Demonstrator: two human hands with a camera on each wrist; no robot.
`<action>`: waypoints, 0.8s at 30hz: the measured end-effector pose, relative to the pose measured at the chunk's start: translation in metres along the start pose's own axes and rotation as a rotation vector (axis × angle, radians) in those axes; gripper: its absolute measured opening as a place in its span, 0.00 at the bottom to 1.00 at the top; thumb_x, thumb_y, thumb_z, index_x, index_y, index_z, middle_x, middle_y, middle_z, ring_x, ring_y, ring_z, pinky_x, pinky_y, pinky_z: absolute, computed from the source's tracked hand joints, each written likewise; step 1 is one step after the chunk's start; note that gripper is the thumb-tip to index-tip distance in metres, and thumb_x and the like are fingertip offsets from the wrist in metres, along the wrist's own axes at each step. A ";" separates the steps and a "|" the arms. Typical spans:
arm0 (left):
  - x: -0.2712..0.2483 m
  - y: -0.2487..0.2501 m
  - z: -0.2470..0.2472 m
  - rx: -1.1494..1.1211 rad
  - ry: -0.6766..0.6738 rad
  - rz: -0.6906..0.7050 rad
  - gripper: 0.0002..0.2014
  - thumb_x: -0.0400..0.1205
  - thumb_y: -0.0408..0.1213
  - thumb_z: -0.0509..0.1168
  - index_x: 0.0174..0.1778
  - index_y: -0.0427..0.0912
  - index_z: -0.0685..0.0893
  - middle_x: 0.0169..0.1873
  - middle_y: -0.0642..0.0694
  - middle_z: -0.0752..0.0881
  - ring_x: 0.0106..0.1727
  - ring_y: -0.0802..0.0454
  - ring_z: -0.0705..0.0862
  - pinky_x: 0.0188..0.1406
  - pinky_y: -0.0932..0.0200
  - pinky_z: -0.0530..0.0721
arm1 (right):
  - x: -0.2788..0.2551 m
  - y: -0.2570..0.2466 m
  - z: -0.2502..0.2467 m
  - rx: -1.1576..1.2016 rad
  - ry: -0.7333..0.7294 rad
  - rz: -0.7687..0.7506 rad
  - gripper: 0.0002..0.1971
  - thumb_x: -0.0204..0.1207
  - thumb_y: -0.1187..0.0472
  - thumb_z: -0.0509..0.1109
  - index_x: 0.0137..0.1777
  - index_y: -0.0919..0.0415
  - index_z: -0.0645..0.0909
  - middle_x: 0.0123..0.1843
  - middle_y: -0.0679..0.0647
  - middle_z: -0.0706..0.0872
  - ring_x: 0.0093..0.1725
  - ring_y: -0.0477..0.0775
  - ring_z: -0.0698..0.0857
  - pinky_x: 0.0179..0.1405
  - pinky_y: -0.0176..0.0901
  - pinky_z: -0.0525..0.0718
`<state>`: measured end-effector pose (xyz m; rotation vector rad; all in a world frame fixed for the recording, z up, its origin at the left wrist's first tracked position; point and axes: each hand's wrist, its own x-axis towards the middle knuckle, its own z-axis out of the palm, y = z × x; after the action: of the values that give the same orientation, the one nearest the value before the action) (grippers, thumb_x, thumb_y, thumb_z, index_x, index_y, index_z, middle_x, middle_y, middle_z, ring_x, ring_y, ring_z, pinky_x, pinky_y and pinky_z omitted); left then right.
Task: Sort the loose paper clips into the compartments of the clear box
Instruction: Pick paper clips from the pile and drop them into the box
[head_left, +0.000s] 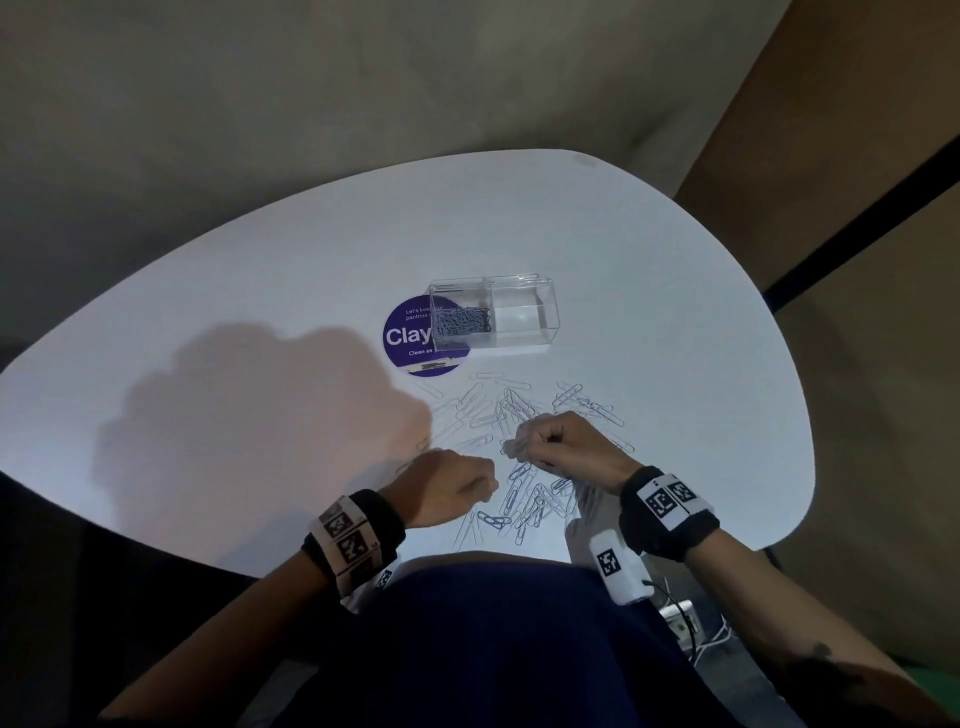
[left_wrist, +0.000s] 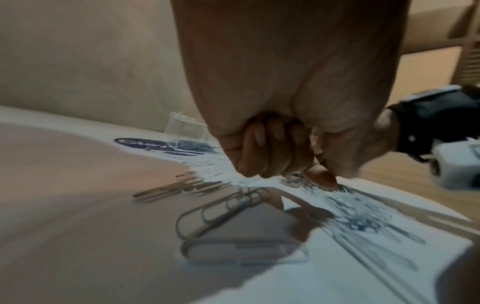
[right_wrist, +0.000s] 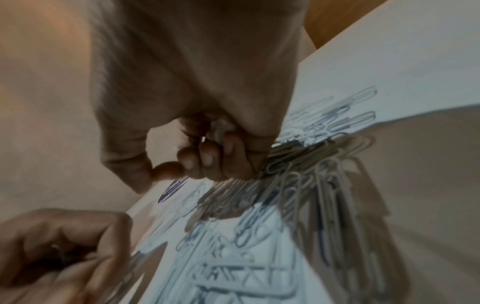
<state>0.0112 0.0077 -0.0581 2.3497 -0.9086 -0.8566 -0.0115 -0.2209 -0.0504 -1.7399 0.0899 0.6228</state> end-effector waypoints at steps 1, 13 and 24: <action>-0.001 0.004 0.001 0.096 0.004 0.036 0.14 0.83 0.55 0.59 0.43 0.49 0.79 0.28 0.53 0.83 0.33 0.55 0.81 0.36 0.58 0.77 | -0.001 0.002 0.000 -0.042 -0.005 -0.010 0.21 0.77 0.64 0.77 0.27 0.68 0.73 0.35 0.63 0.81 0.32 0.57 0.81 0.41 0.31 0.83; -0.001 0.010 0.014 0.367 0.029 0.129 0.08 0.81 0.50 0.64 0.46 0.51 0.84 0.36 0.49 0.89 0.39 0.49 0.85 0.37 0.58 0.67 | 0.001 0.011 0.002 -0.757 0.009 -0.193 0.11 0.71 0.56 0.82 0.54 0.48 0.91 0.62 0.39 0.89 0.46 0.44 0.87 0.53 0.41 0.83; -0.007 -0.008 -0.014 -0.541 0.050 -0.125 0.09 0.77 0.35 0.58 0.31 0.38 0.69 0.27 0.47 0.71 0.29 0.50 0.66 0.28 0.56 0.63 | 0.010 0.007 0.008 -0.612 -0.012 -0.180 0.13 0.72 0.61 0.75 0.34 0.45 0.76 0.40 0.40 0.86 0.38 0.44 0.84 0.45 0.49 0.85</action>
<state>0.0200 0.0212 -0.0511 1.9538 -0.4378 -0.9478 -0.0081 -0.2127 -0.0620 -2.2994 -0.2926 0.5594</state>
